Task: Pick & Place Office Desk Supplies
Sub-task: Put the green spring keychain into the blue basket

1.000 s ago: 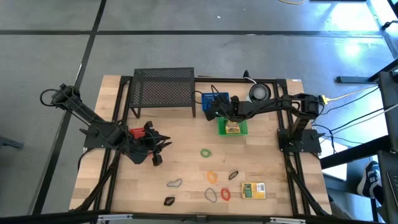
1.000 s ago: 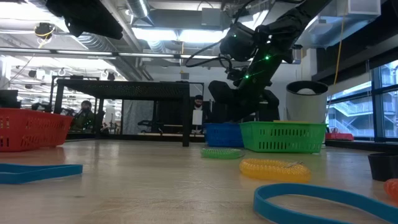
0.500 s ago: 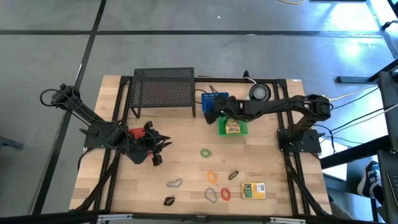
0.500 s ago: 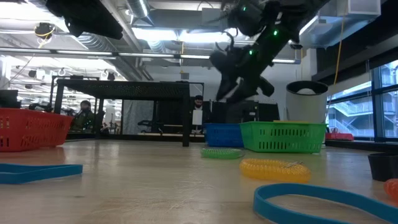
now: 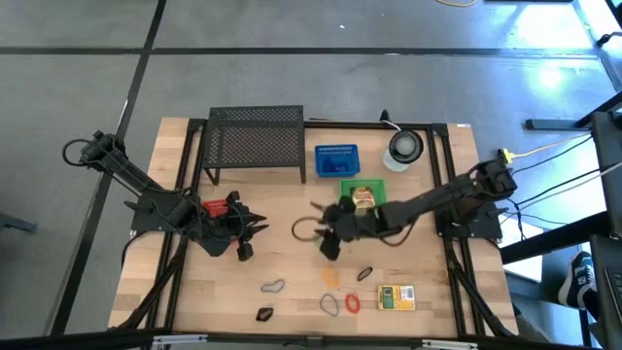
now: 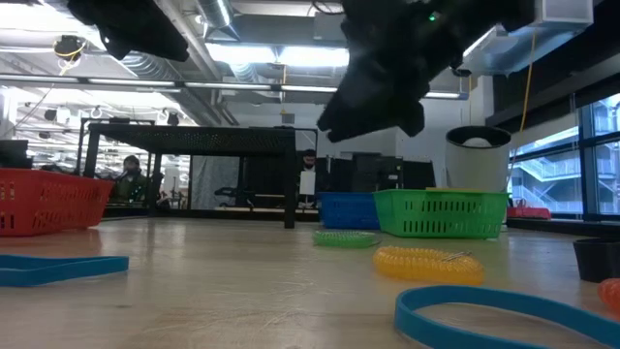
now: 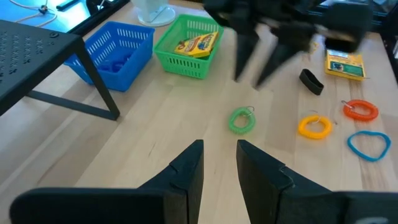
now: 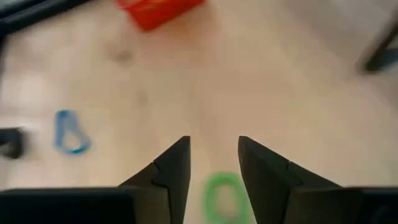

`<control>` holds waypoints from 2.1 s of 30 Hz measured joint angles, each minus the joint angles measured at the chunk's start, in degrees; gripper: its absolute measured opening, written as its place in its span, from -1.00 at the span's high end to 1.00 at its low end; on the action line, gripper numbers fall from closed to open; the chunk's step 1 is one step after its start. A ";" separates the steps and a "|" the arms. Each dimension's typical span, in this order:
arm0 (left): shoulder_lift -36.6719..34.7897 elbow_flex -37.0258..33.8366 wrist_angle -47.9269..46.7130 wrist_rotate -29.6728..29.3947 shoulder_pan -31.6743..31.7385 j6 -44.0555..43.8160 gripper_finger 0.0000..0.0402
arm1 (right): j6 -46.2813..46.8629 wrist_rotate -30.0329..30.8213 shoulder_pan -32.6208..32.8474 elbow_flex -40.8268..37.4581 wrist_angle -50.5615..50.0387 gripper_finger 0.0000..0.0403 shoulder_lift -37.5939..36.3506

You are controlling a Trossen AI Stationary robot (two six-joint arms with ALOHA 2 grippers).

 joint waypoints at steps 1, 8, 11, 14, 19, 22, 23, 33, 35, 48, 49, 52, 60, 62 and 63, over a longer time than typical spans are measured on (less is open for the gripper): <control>0.00 0.00 0.06 -0.01 0.00 0.01 0.56 | -0.26 0.00 0.89 0.04 1.35 0.33 0.92; 0.00 0.00 0.48 -0.59 0.05 1.43 0.56 | -4.15 -0.14 2.76 0.04 4.32 0.33 7.47; 0.00 0.00 0.48 -0.70 0.07 2.52 0.56 | -4.42 0.01 2.40 0.04 4.24 0.33 8.57; 0.00 0.00 0.49 -0.71 0.07 3.10 0.56 | -4.43 0.00 1.78 0.04 4.28 0.33 9.23; 0.00 0.00 0.47 -0.66 0.07 3.03 0.56 | -1.12 -2.78 0.63 0.04 4.20 0.33 12.08; 0.00 0.00 0.47 -0.63 0.07 2.65 0.56 | -0.41 -4.93 0.40 0.04 4.42 0.33 14.05; 0.00 0.00 0.47 -0.63 0.03 2.64 0.56 | -0.23 -4.35 0.45 0.09 4.66 0.33 14.49; 0.00 0.00 0.47 -0.55 0.02 2.52 0.56 | -1.25 -1.80 0.47 0.27 5.05 0.33 15.90; 0.00 0.00 0.47 -0.55 0.02 2.52 0.56 | -0.52 -1.73 0.45 0.26 4.82 0.34 15.93; 0.00 0.00 0.48 -0.52 0.02 2.50 0.56 | 1.90 0.84 0.38 0.20 3.74 0.94 15.99; 0.00 0.00 0.47 -0.52 0.02 2.50 0.56 | 2.16 0.97 0.37 0.19 3.82 0.93 16.01; 0.00 0.00 0.47 -0.52 0.02 2.50 0.56 | 3.21 1.10 0.35 0.44 4.38 0.90 15.86; 0.00 -0.02 0.47 -0.50 0.02 2.50 0.56 | -3.00 1.45 1.11 3.24 6.71 0.94 10.54; 0.00 -0.02 0.43 -0.32 0.02 2.50 0.56 | -4.00 2.22 1.45 3.43 8.45 0.94 8.95; 0.00 -0.02 0.47 -0.13 0.02 2.50 0.56 | -4.79 2.25 1.54 3.39 9.54 0.94 8.07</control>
